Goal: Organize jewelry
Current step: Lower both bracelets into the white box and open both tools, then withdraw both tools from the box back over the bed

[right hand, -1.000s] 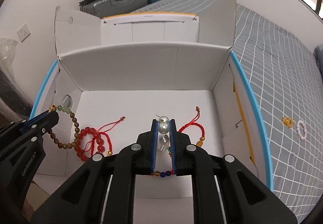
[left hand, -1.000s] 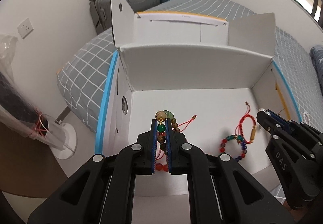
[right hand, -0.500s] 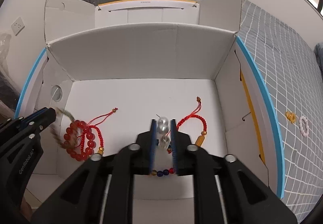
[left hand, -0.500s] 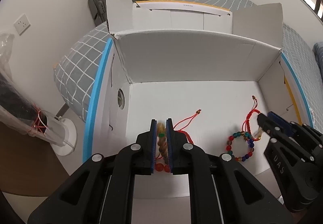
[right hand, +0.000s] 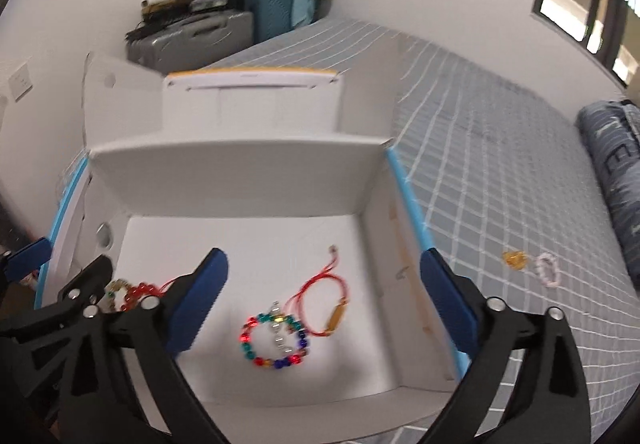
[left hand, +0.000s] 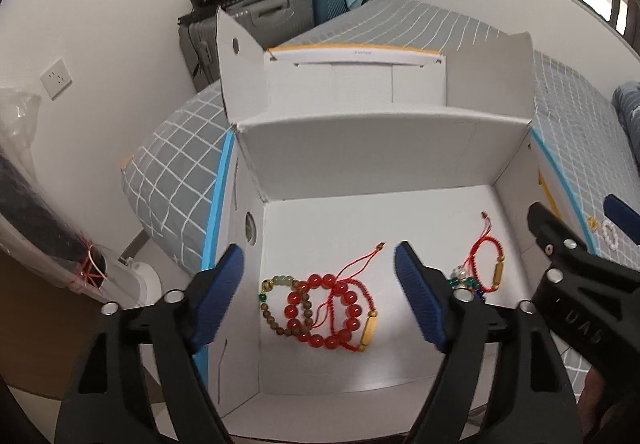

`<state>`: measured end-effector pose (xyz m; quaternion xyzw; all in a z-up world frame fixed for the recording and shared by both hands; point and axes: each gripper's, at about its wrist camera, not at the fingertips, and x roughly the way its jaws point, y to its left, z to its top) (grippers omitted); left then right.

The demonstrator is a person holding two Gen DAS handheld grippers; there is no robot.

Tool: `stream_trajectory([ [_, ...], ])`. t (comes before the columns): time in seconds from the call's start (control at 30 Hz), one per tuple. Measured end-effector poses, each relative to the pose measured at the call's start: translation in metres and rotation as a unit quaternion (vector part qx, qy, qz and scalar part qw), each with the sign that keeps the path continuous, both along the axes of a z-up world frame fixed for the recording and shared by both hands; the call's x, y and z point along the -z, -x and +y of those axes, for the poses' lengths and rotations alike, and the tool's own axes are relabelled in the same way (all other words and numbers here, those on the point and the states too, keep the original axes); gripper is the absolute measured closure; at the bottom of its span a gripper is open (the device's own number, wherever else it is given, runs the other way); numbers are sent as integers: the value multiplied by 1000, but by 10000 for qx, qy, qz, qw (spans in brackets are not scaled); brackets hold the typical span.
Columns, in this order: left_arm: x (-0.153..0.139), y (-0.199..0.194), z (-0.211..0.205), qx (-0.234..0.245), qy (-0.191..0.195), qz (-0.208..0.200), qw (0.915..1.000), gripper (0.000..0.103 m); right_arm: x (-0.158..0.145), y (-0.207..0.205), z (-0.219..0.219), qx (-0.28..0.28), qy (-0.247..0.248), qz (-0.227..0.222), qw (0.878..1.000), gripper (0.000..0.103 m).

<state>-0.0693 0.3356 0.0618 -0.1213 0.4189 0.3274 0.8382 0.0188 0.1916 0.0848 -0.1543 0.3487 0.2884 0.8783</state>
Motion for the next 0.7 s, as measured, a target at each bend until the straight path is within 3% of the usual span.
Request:
stream_trajectory([
  [0.1, -8, -4, -13, 72, -117, -125, 9998, 10, -7, -10, -16, 134, -25, -49, 9999, 7],
  [0.2, -18, -12, -27, 195, -163, -294, 9992, 6, -11, -25, -36, 269, -33, -74, 9996, 7],
  [0.47, -34, -58, -88, 757, -300, -485, 9955, 6, -7, -78, -112, 739, 105, -173, 9971, 7],
  [0.7, -30, -114, -155, 1389, -245, -516, 9887, 6, 8, -137, -199, 1281, 23, 133, 9917, 7],
])
